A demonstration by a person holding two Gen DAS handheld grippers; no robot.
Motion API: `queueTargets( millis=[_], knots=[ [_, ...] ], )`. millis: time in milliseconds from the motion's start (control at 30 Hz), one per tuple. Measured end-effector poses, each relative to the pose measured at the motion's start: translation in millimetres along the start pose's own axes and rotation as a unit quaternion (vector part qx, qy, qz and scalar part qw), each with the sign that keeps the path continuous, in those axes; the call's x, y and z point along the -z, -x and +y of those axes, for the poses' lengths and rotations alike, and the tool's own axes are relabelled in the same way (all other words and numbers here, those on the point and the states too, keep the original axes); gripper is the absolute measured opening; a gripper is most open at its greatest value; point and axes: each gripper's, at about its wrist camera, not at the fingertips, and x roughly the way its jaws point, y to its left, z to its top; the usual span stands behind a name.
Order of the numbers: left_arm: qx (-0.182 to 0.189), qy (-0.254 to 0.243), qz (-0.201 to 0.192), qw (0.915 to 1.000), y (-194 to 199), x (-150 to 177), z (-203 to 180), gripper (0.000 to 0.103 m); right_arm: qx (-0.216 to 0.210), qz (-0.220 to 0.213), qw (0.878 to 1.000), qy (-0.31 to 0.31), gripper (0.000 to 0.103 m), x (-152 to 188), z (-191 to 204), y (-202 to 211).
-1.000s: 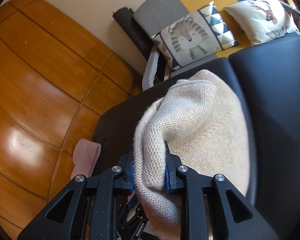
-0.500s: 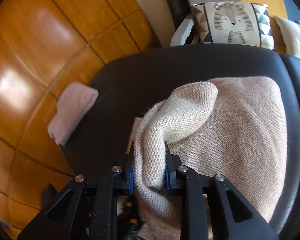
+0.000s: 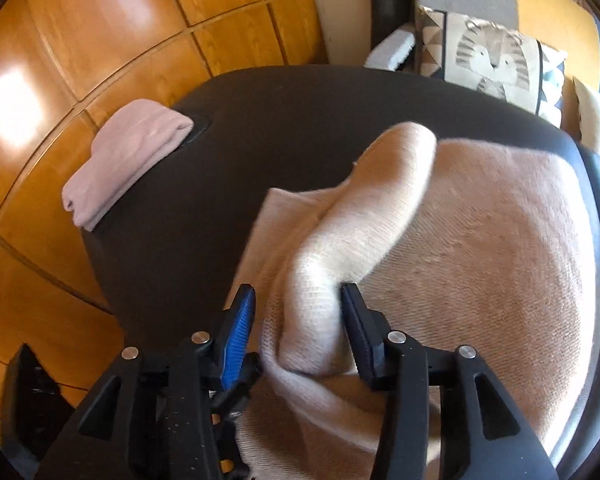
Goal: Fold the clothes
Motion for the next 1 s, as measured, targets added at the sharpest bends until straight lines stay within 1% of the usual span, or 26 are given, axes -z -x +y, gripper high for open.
queueTargets(
  millis=[33, 100, 133, 200, 233, 300, 333, 367, 400, 433, 500, 567, 633, 733, 767, 833, 867, 933, 1000],
  knots=[
    [-0.001, 0.007, 0.001, 1.0000, 0, 0, 3, 0.030, -0.016, -0.007, 1.000, 0.005, 0.048, -1, 3, 5],
    [0.009, 0.029, 0.002, 0.9995, -1, 0, 11, 0.030, -0.064, -0.027, 0.998, 0.015, 0.048, -4, 7, 19],
    [0.016, 0.041, 0.001, 0.9990, -1, -1, 15, 0.030, -0.073, -0.043, 0.996, 0.017, 0.048, -3, 6, 28],
    [0.024, 0.058, 0.000, 0.9980, -1, -2, 21, 0.030, -0.073, -0.085, 0.994, 0.017, 0.048, 1, 0, 48],
    [0.020, 0.065, 0.001, 0.9977, -1, -1, 24, 0.030, -0.066, -0.103, 0.992, 0.013, 0.048, 4, -6, 56],
    [0.010, 0.080, 0.004, 0.9968, 0, 0, 29, 0.031, -0.039, -0.133, 0.990, 0.001, 0.048, 13, -25, 70],
    [0.019, 0.094, 0.004, 0.9954, -1, 1, 33, 0.031, -0.024, -0.137, 0.990, -0.002, 0.046, 16, -33, 73],
    [0.024, 0.103, 0.004, 0.9944, 1, 1, 36, 0.031, -0.010, -0.125, 0.992, -0.001, 0.039, 21, -38, 70],
    [0.028, 0.110, 0.004, 0.9935, 3, 2, 38, 0.031, 0.004, -0.109, 0.994, 0.003, 0.019, 27, -43, 65],
    [0.027, 0.109, 0.004, 0.9936, 4, 2, 38, 0.031, 0.018, -0.094, 0.995, 0.006, 0.016, 33, -47, 61],
    [0.018, 0.107, 0.004, 0.9941, 6, 1, 36, 0.031, 0.015, -0.078, 0.997, 0.005, 0.016, 43, -49, 53],
    [0.007, 0.115, 0.006, 0.9933, 8, -1, 39, 0.031, 0.003, -0.067, 0.998, 0.003, 0.016, 53, -49, 45],
    [-0.004, 0.132, 0.009, 0.9913, 6, -7, 49, 0.031, -0.010, -0.059, 0.998, 0.008, 0.016, 59, -46, 37],
    [0.008, 0.166, 0.014, 0.9860, 10, -8, 65, 0.031, -0.037, -0.060, 0.997, 0.032, 0.016, 60, -29, 35],
    [0.018, 0.175, 0.012, 0.9844, 15, -8, 69, 0.031, -0.049, -0.065, 0.996, 0.036, 0.016, 63, -25, 37],
    [0.053, 0.184, 0.002, 0.9815, 25, -8, 73, 0.031, -0.056, -0.073, 0.994, 0.050, 0.018, 64, -19, 38],
    [0.082, 0.184, -0.001, 0.9795, 29, -11, 73, 0.031, -0.052, -0.079, 0.994, 0.055, 0.020, 67, -19, 41],
    [0.134, 0.176, 0.002, 0.9753, 35, -15, 67, 0.033, -0.045, -0.092, 0.993, 0.057, 0.030, 78, -26, 54],
    [0.188, 0.172, 0.013, 0.9670, 37, -19, 59, 0.036, -0.031, -0.105, 0.993, 0.053, 0.034, 91, -33, 68]
  ],
)
